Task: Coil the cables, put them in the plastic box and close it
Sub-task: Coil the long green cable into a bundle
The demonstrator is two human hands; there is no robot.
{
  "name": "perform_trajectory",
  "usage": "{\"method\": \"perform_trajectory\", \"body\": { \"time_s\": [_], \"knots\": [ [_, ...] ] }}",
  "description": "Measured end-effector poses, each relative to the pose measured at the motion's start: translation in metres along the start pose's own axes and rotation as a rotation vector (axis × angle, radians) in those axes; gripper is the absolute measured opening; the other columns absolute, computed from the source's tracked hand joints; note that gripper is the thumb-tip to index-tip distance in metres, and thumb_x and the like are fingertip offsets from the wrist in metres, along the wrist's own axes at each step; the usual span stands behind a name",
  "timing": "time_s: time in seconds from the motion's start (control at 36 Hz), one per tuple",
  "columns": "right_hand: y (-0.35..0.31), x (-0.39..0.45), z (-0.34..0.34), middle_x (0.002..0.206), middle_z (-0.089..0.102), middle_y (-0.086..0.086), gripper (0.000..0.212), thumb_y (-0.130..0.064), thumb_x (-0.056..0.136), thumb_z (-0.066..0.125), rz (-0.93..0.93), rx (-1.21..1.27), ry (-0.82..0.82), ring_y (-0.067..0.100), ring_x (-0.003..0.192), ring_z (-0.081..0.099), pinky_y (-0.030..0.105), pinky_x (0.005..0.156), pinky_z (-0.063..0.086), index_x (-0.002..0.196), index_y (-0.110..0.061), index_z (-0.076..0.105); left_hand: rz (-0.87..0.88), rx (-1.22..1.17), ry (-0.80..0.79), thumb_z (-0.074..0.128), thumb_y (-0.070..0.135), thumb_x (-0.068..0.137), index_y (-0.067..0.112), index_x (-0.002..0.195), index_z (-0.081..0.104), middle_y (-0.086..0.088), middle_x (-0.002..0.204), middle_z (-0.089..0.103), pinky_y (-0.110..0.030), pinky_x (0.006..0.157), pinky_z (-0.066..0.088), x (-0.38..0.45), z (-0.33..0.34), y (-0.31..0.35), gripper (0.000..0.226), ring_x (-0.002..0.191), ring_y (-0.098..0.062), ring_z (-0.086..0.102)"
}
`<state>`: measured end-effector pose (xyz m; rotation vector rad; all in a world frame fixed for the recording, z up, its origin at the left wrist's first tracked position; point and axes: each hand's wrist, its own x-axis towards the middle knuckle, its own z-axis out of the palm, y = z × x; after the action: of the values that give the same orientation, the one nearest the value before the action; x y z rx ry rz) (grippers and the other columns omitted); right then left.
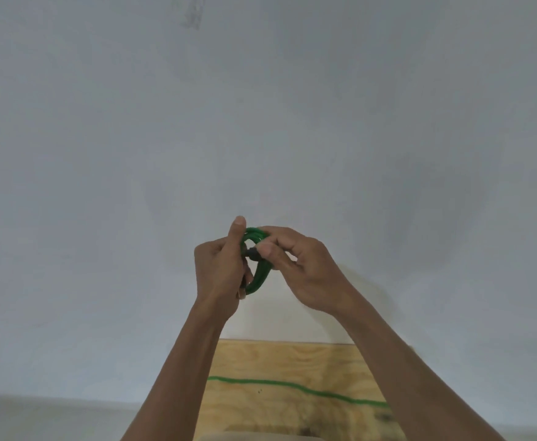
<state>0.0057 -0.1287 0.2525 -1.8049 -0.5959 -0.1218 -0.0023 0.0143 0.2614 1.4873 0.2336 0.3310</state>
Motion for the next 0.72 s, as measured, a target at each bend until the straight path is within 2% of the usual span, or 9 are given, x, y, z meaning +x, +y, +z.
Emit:
{"method": "perform_trajectory", "body": {
  "time_s": [0.03, 0.08, 0.17, 0.28, 0.42, 0.47, 0.58, 0.67, 0.72],
  "knots": [
    [0.003, -0.001, 0.000, 0.132, 0.061, -0.010, 0.027, -0.033, 0.100, 0.055, 0.006, -0.021, -0.017, 0.010, 0.118, 0.061, 0.036, 0.094, 0.057, 0.108, -0.016, 0.073, -0.011, -0.020, 0.027, 0.065, 0.044, 0.093, 0.014, 0.043, 0.046, -0.006, 0.041, 0.036, -0.024, 0.041, 0.028, 0.001, -0.001, 0.000, 0.062, 0.032, -0.021, 0.037],
    [0.007, -0.003, 0.001, 0.137, 0.055, -0.012, 0.026, -0.031, 0.099, 0.057, 0.018, -0.024, -0.019, 0.008, 0.117, 0.061, 0.032, 0.090, 0.058, 0.114, -0.018, 0.074, -0.024, -0.058, 0.048, 0.069, 0.043, 0.092, 0.012, 0.046, 0.049, -0.007, 0.044, 0.036, -0.027, 0.043, 0.029, 0.003, -0.003, 0.002, 0.058, 0.033, -0.021, 0.036],
    [0.010, -0.004, 0.007, 0.122, 0.060, -0.010, 0.021, -0.023, 0.094, 0.065, 0.050, 0.083, 0.054, 0.011, 0.101, 0.067, 0.033, 0.081, 0.061, 0.111, -0.016, 0.076, -0.033, -0.113, 0.037, 0.070, 0.041, 0.091, 0.004, 0.059, 0.050, -0.008, 0.049, 0.038, -0.027, 0.043, 0.030, 0.003, -0.001, 0.004, 0.053, 0.034, -0.021, 0.034],
    [0.014, -0.004, 0.021, 0.107, 0.064, -0.005, 0.014, -0.016, 0.090, 0.071, 0.053, 0.160, 0.239, 0.016, 0.088, 0.070, 0.033, 0.074, 0.062, 0.102, -0.015, 0.078, -0.033, -0.144, 0.013, 0.068, 0.043, 0.092, 0.002, 0.063, 0.057, -0.012, 0.053, 0.044, -0.028, 0.043, 0.032, 0.005, 0.002, 0.005, 0.051, 0.037, -0.023, 0.035],
    [0.013, -0.003, 0.034, 0.089, 0.076, -0.005, 0.008, -0.022, 0.083, 0.079, 0.074, 0.207, 0.447, 0.018, 0.079, 0.073, 0.044, 0.073, 0.062, 0.090, -0.020, 0.077, -0.049, -0.135, 0.014, 0.067, 0.047, 0.091, 0.005, 0.066, 0.068, -0.004, 0.051, 0.057, -0.027, 0.044, 0.035, 0.005, 0.003, 0.005, 0.049, 0.037, -0.021, 0.037],
    [0.012, -0.001, 0.037, 0.088, 0.075, -0.006, 0.015, -0.023, 0.081, 0.081, 0.111, 0.236, 0.466, 0.018, 0.079, 0.074, 0.043, 0.073, 0.062, 0.092, -0.024, 0.073, -0.044, -0.147, 0.022, 0.069, 0.044, 0.091, 0.005, 0.068, 0.071, -0.001, 0.049, 0.055, -0.026, 0.041, 0.035, 0.005, 0.004, 0.004, 0.046, 0.036, -0.021, 0.035],
    [0.010, -0.001, 0.029, 0.100, 0.072, 0.004, 0.035, -0.020, 0.079, 0.083, 0.241, 0.329, 0.328, 0.027, 0.087, 0.074, 0.039, 0.075, 0.063, 0.110, -0.017, 0.067, -0.040, -0.148, 0.048, 0.073, 0.042, 0.088, 0.001, 0.067, 0.071, -0.003, 0.052, 0.059, -0.027, 0.041, 0.034, 0.007, -0.001, 0.000, 0.046, 0.037, -0.022, 0.035],
    [0.013, 0.000, 0.015, 0.102, 0.074, 0.015, 0.033, -0.015, 0.080, 0.082, 0.306, 0.432, 0.113, 0.032, 0.095, 0.074, 0.044, 0.085, 0.061, 0.110, -0.008, 0.071, -0.047, -0.158, 0.037, 0.075, 0.041, 0.087, 0.004, 0.062, 0.072, -0.003, 0.058, 0.064, -0.027, 0.041, 0.033, 0.008, -0.002, -0.005, 0.044, 0.037, -0.022, 0.035],
    [0.014, 0.000, 0.012, 0.103, 0.073, 0.016, 0.027, -0.017, 0.082, 0.080, 0.309, 0.401, 0.062, 0.028, 0.090, 0.074, 0.042, 0.084, 0.061, 0.106, -0.008, 0.072, -0.062, -0.174, 0.028, 0.075, 0.041, 0.086, 0.006, 0.060, 0.072, -0.003, 0.059, 0.064, -0.027, 0.041, 0.032, 0.006, 0.000, -0.008, 0.044, 0.037, -0.021, 0.035]
  ]
}}
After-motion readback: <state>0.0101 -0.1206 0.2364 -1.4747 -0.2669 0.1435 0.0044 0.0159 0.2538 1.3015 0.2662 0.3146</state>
